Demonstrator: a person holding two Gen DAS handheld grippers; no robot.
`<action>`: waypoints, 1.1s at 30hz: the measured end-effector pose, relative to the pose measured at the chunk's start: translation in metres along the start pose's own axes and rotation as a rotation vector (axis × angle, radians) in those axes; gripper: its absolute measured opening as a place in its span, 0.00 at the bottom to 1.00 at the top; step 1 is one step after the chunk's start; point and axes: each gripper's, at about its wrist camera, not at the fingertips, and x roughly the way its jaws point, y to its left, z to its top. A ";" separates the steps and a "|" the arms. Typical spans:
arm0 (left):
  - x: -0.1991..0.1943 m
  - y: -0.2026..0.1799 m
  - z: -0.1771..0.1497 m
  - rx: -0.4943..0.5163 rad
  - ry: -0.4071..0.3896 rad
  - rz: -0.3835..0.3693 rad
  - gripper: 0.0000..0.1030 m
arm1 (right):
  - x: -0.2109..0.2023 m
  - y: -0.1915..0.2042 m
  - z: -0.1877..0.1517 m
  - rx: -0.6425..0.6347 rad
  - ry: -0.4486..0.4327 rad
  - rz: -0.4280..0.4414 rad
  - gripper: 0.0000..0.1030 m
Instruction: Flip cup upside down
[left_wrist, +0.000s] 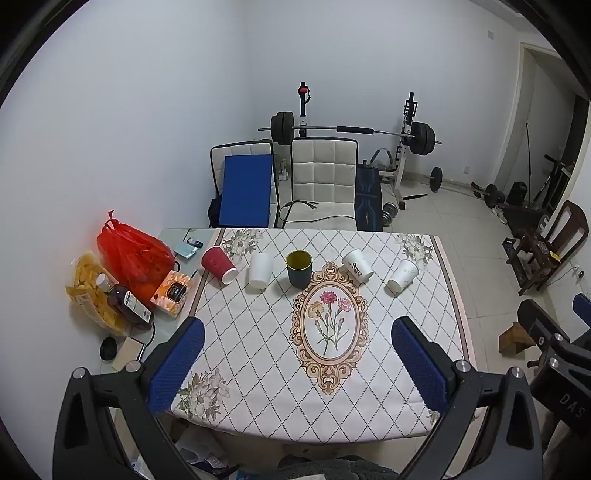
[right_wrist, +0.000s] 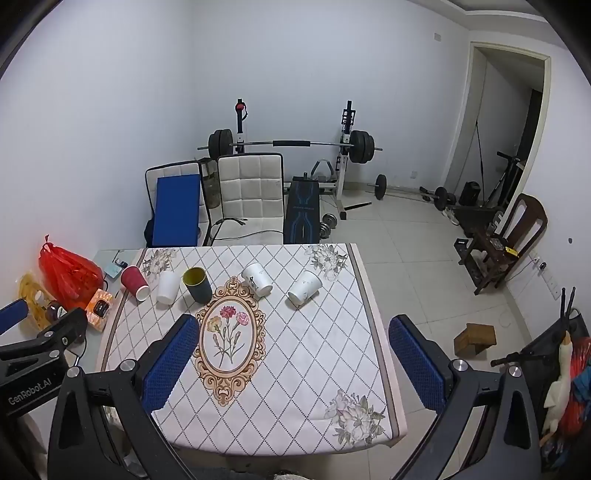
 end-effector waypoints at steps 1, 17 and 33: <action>0.000 0.000 0.000 0.000 0.001 -0.001 1.00 | 0.000 0.000 0.000 -0.001 0.001 -0.002 1.00; 0.000 0.000 0.000 0.001 -0.004 0.001 1.00 | 0.002 0.002 -0.003 0.004 -0.005 -0.007 1.00; 0.000 0.000 -0.001 0.002 -0.005 0.001 1.00 | 0.004 0.000 -0.006 0.013 -0.010 -0.005 1.00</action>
